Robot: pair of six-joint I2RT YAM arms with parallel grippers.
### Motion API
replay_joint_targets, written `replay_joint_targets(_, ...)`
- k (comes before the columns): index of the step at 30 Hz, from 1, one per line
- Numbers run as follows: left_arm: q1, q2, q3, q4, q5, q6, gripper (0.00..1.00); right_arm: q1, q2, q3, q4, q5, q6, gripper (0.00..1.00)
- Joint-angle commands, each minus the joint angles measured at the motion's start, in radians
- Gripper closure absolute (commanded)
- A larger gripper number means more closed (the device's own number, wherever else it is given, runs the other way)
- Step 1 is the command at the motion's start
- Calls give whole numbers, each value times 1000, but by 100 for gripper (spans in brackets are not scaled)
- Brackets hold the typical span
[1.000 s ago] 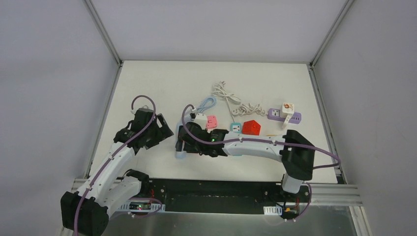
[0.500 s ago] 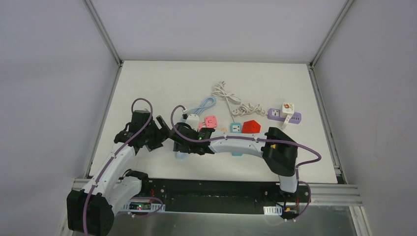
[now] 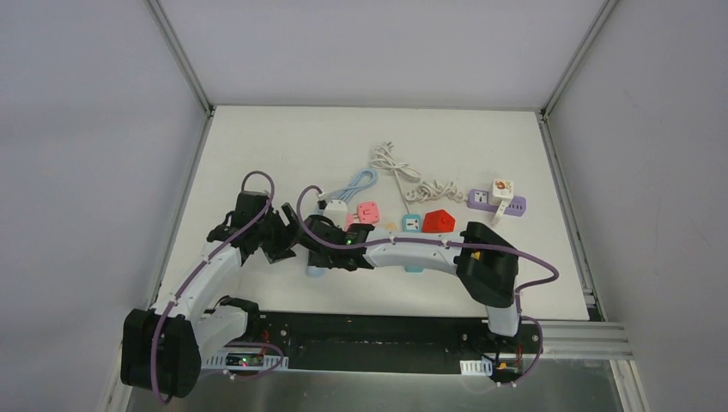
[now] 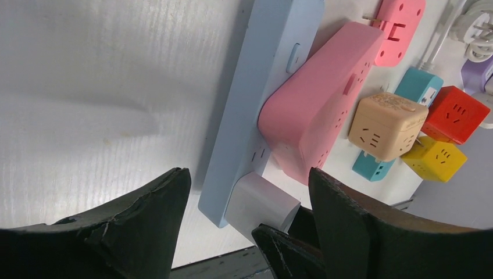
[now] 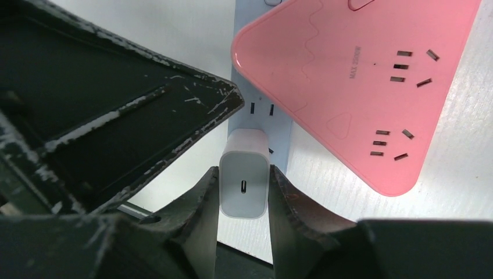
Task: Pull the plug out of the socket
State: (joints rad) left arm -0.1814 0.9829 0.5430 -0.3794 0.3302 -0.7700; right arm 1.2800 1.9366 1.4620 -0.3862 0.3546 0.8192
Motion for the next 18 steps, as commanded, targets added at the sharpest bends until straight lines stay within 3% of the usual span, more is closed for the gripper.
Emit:
replay_joint_targets(1,4,36,-11,56,60,-4,24,-3,-77,-42,3,16,-68,100)
replay_joint_targets(14,-19,146,-12,167,143,-50,26,-10,-121,-124,78,-62,-102,100)
replay_joint_targets(18,-24,115,-18,210,139,-71,25,-18,-114,-123,83,-75,-91,93)
